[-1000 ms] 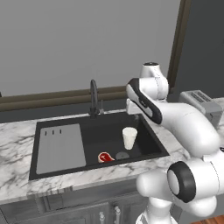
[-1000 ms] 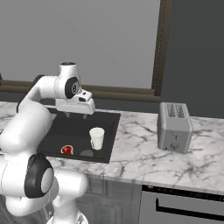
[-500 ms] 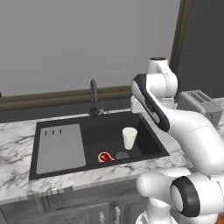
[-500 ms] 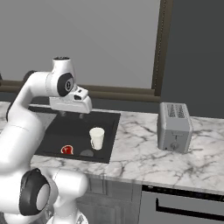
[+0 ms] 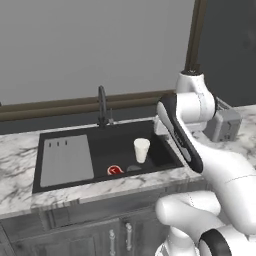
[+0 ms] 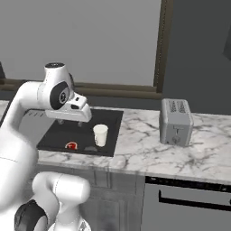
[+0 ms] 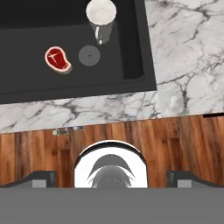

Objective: Pick the jug and jar and place them in the sink. Then turn on the water.

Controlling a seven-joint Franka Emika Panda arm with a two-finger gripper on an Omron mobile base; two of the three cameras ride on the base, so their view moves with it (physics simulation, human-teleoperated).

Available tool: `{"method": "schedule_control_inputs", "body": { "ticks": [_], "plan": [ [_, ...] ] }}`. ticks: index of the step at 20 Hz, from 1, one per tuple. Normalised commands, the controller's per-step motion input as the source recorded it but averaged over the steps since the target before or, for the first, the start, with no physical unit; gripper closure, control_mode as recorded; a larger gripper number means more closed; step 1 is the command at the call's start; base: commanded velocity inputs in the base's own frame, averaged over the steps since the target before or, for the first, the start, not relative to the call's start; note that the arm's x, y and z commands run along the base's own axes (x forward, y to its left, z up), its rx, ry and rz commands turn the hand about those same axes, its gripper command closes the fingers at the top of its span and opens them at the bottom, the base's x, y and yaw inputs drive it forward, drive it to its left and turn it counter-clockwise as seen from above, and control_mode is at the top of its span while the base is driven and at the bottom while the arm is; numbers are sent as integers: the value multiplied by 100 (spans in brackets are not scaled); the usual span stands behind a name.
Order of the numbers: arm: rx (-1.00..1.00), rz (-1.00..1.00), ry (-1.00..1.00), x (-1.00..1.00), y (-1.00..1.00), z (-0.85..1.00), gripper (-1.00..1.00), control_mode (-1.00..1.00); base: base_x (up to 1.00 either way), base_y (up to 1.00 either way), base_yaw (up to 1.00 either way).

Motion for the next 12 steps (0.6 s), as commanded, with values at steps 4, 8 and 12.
{"method": "schedule_control_inputs", "body": {
  "ticks": [4, 8, 12],
  "plan": [
    [0, 0, 0, 0, 0, 0, -100, 100, -86, -50, -47],
    [0, 0, 0, 0, 0, 0, -100, 100, -64, -29, -63],
    [0, 0, 0, 0, 0, 0, -100, 100, -45, -24, -69]
  ]
}}
